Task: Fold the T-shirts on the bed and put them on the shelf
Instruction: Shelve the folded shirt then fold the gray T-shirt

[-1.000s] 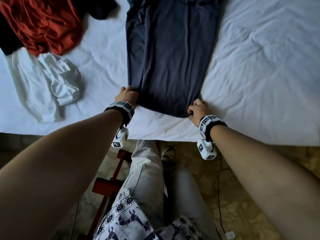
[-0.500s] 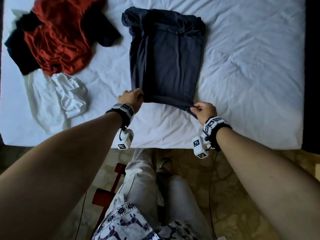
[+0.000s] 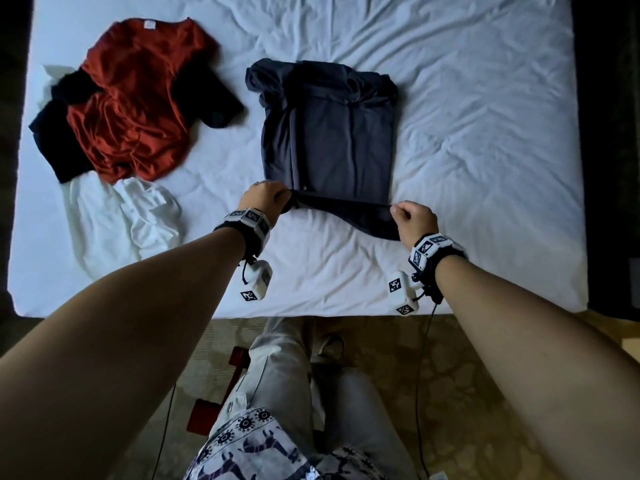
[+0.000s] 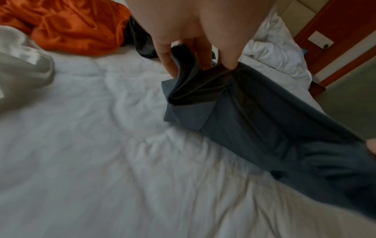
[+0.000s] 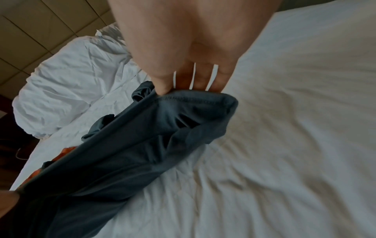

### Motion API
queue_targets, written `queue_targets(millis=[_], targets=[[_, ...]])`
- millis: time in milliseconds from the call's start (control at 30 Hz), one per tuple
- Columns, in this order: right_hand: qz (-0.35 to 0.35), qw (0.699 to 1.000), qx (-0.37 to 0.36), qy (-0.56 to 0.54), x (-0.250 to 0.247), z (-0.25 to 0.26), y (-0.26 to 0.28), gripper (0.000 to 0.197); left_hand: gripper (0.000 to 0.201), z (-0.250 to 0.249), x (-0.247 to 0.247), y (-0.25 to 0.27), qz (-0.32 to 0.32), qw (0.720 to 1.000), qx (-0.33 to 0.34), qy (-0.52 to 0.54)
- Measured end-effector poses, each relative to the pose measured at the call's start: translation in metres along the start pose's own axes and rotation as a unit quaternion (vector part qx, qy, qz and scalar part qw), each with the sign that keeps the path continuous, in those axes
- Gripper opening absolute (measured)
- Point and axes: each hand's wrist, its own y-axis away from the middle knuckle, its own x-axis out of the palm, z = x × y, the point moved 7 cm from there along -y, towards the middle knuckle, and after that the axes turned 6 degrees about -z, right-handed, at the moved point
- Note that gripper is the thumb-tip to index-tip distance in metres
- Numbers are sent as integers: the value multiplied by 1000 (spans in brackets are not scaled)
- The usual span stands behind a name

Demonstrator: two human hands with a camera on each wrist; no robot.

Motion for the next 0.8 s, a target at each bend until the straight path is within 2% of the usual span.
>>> queue_targets(millis=[100, 200, 267, 367, 467, 533, 667, 733, 800], targets=[[1, 1000, 21, -10, 0, 5, -4, 19, 25, 4, -1, -10, -8, 999, -48, 23], [24, 999, 36, -15, 2, 14, -3, 16, 27, -1, 1, -13, 18, 997, -73, 32], [54, 997, 48, -23, 4, 19, -1, 10, 32, -3, 2, -12, 53, 996, -76, -3], [95, 993, 48, 49, 1, 20, -2, 21, 33, -1, -4, -15, 70, 992, -61, -83], [60, 988, 39, 134, -14, 16, -11, 27, 23, 9, -18, -24, 39, 989, -93, -113], [33, 986, 46, 158, -22, 15, -16, 27, 23, 15, -24, -28, 31, 984, -113, -137], [12, 984, 131, 118, -31, 8, -27, 28, 27, 19, -35, -33, 24, 978, -123, -168], [3, 980, 193, 50, -32, 3, -30, 30, 25, 21, -36, -36, 19, 982, -120, -144], [-27, 960, 272, -61, -32, -3, -30, 30, 25, 21, -38, -39, 7, 987, -134, -85]])
